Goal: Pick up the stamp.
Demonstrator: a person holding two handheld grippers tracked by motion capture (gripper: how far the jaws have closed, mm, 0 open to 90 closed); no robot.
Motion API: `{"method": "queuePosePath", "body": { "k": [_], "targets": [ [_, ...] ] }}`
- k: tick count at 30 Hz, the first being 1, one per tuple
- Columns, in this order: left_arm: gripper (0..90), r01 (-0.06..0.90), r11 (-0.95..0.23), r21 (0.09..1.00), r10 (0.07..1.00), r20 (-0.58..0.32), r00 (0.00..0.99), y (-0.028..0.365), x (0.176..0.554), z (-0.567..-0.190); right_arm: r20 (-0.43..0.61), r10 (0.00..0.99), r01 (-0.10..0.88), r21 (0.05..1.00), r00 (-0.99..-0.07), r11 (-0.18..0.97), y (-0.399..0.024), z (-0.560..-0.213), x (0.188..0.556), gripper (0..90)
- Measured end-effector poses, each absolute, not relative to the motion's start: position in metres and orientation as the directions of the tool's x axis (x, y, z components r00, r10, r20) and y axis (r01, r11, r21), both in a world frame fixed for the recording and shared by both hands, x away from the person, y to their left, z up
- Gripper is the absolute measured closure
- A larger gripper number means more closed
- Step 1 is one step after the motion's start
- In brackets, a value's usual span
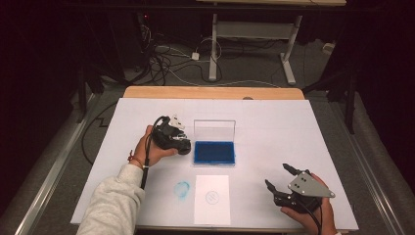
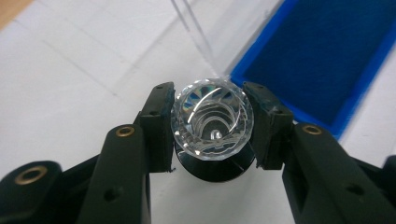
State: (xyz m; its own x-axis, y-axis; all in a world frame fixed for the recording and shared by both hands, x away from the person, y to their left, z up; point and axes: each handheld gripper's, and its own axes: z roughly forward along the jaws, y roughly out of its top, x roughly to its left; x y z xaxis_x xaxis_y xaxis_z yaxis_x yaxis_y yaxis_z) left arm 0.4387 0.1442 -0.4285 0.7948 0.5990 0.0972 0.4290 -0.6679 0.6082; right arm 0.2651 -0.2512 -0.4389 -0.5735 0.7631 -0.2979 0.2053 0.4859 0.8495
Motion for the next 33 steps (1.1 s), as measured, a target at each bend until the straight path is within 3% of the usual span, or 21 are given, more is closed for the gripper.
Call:
{"method": "queuePosePath", "body": {
  "k": [19, 33],
  "targets": [
    [55.0, 0.363, -0.582, 0.728, 0.62, 0.108, 0.777, 0.165, 0.407, -0.405, -0.305, 0.757, 0.207, 0.842, -0.578, 0.498, -0.25, -0.44, 0.266, 25.8],
    [55.0, 0.262, -0.573, 0.777, 0.571, 0.149, 0.807, 0.161, 0.371, -0.386, -0.316, 0.749, 0.198, 0.838, -0.582, 0.508, -0.249, -0.44, 0.265, 25.4]
  ]
}}
